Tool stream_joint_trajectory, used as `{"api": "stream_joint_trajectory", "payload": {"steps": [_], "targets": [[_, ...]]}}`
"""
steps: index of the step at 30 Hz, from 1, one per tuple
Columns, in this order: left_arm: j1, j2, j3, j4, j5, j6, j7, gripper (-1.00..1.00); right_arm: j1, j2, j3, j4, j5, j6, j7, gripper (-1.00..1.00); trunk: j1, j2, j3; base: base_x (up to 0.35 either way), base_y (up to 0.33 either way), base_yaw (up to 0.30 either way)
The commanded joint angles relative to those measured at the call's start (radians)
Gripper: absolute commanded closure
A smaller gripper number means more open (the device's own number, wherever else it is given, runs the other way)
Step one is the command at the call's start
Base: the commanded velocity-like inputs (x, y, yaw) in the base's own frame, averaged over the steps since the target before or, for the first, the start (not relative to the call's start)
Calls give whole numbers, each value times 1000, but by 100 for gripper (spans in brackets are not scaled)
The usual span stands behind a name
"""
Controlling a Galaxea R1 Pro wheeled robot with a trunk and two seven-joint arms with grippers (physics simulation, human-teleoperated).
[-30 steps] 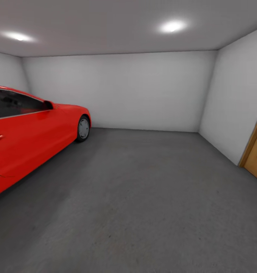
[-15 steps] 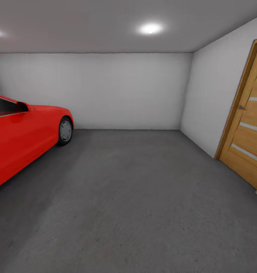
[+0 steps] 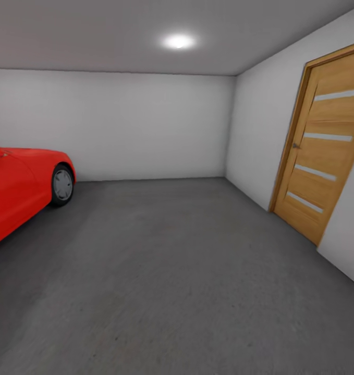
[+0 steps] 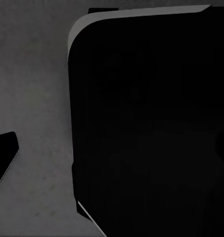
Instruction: Move the two storage containers from the living room to the garage. In the garage, place one container on the floor and stack the other container on top of it (either order is fine).
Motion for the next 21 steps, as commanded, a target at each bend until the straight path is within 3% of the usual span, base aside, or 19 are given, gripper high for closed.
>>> {"api": "stream_joint_trajectory", "payload": {"steps": [1, 21], "targets": [[0, 0, 0, 0, 0, -1, 0, -100, 0, 0, 4, 0, -4, -4, 1, -100, 0, 0, 0, 0, 0, -271], [0, 0, 0, 0, 0, -1, 0, -100, 0, 0, 4, 0, -4, -6, 1, -100, 0, 0, 13, 0, 0, -271]]}}
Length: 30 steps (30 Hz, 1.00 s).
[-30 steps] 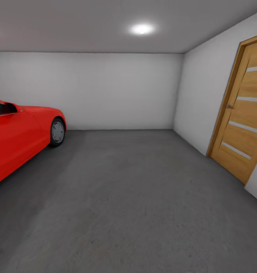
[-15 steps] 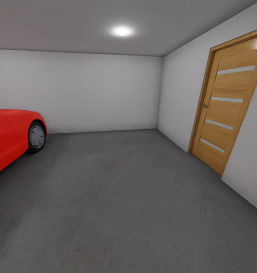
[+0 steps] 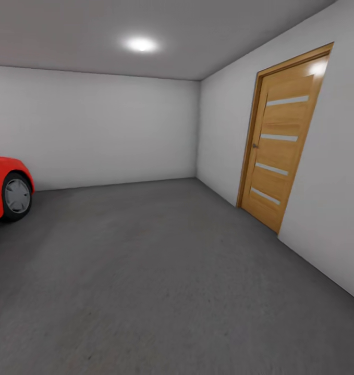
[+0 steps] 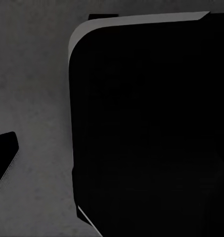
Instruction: Move the two storage containers from the living room to the garage. In the garage, place one container on the floor and stack the other container on top of it (either order is fine).
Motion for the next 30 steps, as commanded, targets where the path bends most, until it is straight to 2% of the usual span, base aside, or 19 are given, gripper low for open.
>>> {"api": "stream_joint_trajectory", "payload": {"steps": [1, 30], "targets": [[0, 0, 0, 0, 0, -1, 0, -100, 0, 0, 4, 0, -4, -3, 1, -100, 0, 0, 0, 0, 0, -270], [0, 0, 0, 0, 0, -1, 0, -100, 0, 0, 4, 0, -4, -3, 1, -100, 0, 0, 18, 0, 0, -270]]}}
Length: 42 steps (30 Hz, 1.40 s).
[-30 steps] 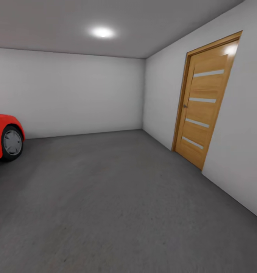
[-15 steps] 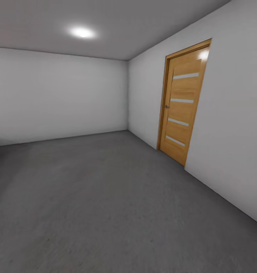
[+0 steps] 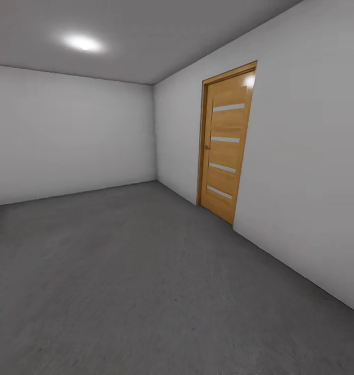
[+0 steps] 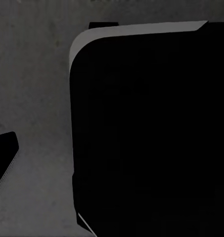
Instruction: Move the two storage containers from the living room to the garage. In the garage, place one container on the floor and stack the other container on top of it (either order is fine).
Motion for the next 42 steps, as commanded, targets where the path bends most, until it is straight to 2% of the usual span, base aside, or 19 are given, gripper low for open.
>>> {"api": "stream_joint_trajectory", "payload": {"steps": [1, 7, 42], "targets": [[0, 0, 0, 0, 0, -1, 0, -100, 0, 0, 4, 0, -4, -3, 1, -100, 0, 0, 0, 0, 0, -269], [0, 0, 0, 0, 0, -1, 0, -100, 0, -1, 4, 0, -4, -3, 1, -100, 0, 0, 2, 0, 0, -151], [0, -5, 7, 0, 12, -1, 0, -100, -1, -2, 7, 0, -4, -3, 1, -100, 0, 0, 2, 0, 0, -2]]}}
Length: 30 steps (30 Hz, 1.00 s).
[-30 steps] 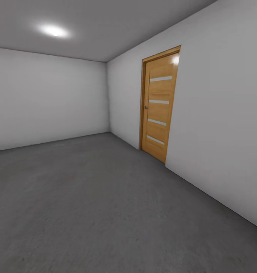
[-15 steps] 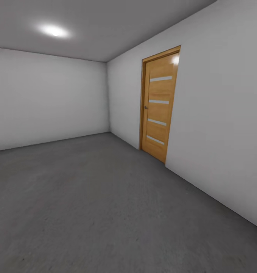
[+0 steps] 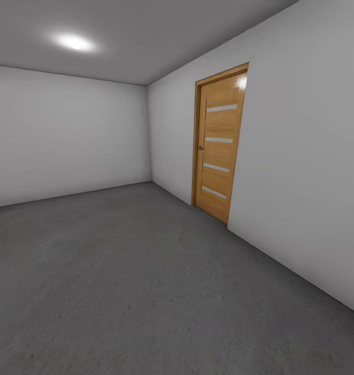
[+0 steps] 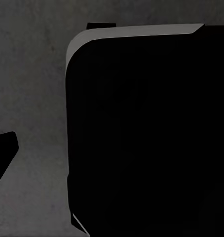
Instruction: Move the two storage containers from the living room to the garage. In the garage, place one container on the floor and stack the other container on top of it (either order is fine).
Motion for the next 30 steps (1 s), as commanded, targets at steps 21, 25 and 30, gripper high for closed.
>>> {"api": "stream_joint_trajectory", "payload": {"steps": [21, 25, 30], "targets": [[0, 2, 2, 1, 7, -11, 0, -100, 0, 2, 3, 0, -5, -3, 1, -100, 0, 0, -1, 161, 0, 0], [0, 2, 2, 1, 9, -11, 0, -100, 0, 1, 3, 0, -5, -3, 1, -100, 0, 0, -1, 322, 0, 0], [0, 2, 2, 1, 9, -11, 0, -100, 0, 1, 3, 0, -4, -4, 1, -100, 0, 0, -1, 322, 0, 0]]}}
